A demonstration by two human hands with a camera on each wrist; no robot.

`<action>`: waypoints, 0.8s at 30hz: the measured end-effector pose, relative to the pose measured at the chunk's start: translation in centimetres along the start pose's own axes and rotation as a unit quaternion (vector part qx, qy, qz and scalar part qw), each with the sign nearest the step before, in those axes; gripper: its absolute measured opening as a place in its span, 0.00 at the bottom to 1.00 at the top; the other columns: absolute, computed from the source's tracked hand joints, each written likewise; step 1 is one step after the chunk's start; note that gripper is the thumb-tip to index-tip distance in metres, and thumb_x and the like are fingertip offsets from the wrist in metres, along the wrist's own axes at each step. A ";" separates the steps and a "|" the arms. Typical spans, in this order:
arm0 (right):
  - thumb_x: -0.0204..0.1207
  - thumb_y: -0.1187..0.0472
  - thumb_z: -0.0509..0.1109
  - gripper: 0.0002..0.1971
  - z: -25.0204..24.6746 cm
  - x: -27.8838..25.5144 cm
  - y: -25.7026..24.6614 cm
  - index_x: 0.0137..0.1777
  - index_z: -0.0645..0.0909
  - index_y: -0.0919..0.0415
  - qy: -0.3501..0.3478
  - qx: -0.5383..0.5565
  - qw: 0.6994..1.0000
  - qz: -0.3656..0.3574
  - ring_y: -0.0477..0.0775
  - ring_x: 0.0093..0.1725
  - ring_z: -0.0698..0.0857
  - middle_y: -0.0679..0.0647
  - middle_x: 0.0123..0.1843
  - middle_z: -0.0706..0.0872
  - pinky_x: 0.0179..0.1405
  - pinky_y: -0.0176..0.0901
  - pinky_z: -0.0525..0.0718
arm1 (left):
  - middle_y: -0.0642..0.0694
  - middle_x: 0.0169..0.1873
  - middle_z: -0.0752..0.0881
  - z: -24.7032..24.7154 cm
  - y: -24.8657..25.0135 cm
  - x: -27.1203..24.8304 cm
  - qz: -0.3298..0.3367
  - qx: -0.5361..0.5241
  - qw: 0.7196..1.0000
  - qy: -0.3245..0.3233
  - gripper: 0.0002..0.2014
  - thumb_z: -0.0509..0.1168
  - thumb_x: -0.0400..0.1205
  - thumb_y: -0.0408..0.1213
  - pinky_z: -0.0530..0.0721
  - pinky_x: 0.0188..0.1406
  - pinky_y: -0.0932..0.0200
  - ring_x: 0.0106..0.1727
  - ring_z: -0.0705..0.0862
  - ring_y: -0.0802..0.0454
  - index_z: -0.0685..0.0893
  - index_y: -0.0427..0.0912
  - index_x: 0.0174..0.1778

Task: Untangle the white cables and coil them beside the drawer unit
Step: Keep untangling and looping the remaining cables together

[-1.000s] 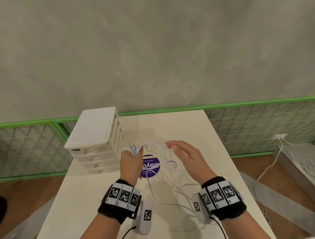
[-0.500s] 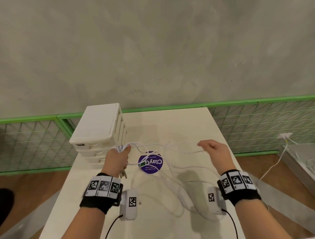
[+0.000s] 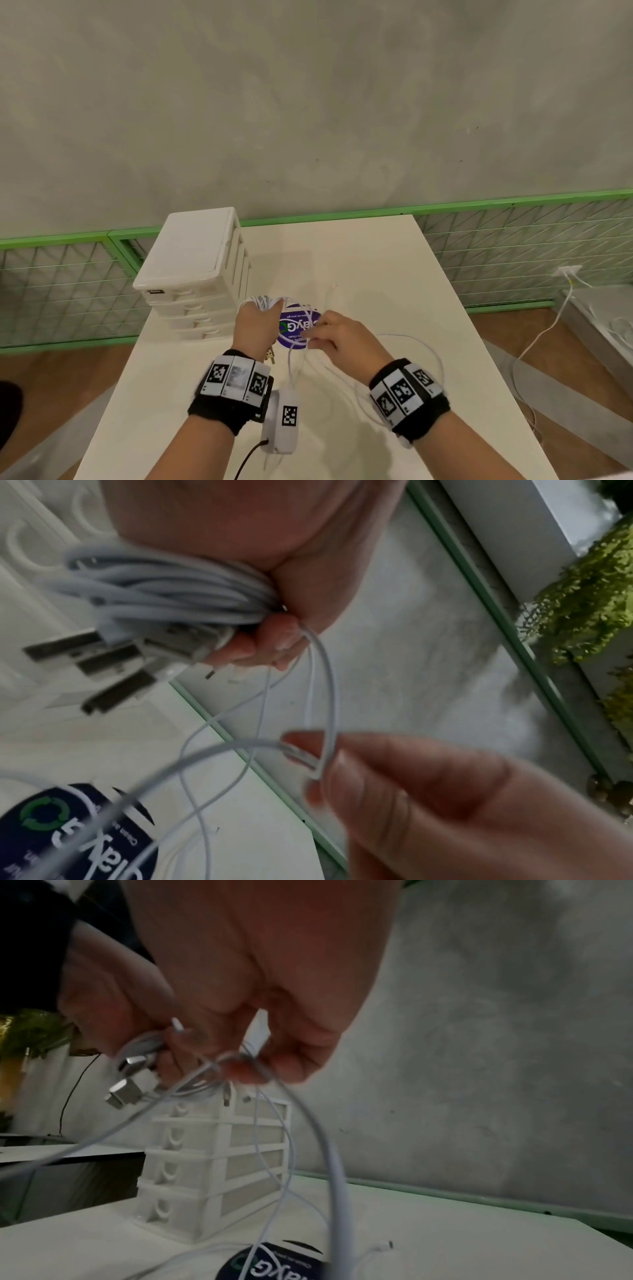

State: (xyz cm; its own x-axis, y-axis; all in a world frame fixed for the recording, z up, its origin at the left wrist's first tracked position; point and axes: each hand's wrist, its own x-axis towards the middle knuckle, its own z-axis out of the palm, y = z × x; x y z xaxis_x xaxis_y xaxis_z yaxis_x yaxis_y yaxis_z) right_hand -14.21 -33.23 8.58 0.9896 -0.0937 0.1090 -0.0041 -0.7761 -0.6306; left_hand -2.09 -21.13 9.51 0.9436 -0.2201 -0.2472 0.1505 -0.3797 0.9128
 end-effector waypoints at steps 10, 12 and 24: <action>0.79 0.65 0.64 0.10 -6.4 -2.1 9.4 0.53 0.86 0.61 0.379 0.104 0.843 0.368 0.58 0.52 0.83 0.59 0.54 0.88 0.53 0.46 0.78 | 0.36 0.30 0.78 -3.9 -2.1 1.2 -0.046 0.053 0.996 0.058 0.15 0.67 0.80 0.42 0.70 0.25 0.60 0.25 0.74 0.45 0.71 0.35 0.36; 0.79 0.64 0.61 0.14 -5.9 -2.0 9.3 0.60 0.84 0.61 0.330 0.007 0.867 0.373 0.64 0.62 0.79 0.62 0.63 0.84 0.61 0.53 0.76 | 0.36 0.31 0.78 -3.2 -2.1 1.0 -0.044 0.054 0.996 0.048 0.15 0.66 0.80 0.41 0.71 0.25 0.59 0.26 0.74 0.45 0.72 0.34 0.36; 0.81 0.54 0.64 0.13 -1.8 -0.1 1.2 0.60 0.85 0.52 0.088 0.133 0.978 0.137 0.41 0.44 0.83 0.49 0.53 0.91 0.50 0.36 0.78 | 0.37 0.30 0.72 -0.9 -0.8 0.1 0.018 0.010 0.999 0.030 0.14 0.66 0.80 0.35 0.67 0.25 0.57 0.30 0.69 0.46 0.68 0.39 0.33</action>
State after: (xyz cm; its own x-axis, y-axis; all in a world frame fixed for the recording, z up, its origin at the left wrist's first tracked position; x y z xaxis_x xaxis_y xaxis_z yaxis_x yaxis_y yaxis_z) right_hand -14.53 -35.26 9.22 0.9162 -0.4000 0.0232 -0.2056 -0.5192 -0.8295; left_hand -1.85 -20.04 9.01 0.9642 -0.1800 -0.1945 0.1115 -0.3902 0.9139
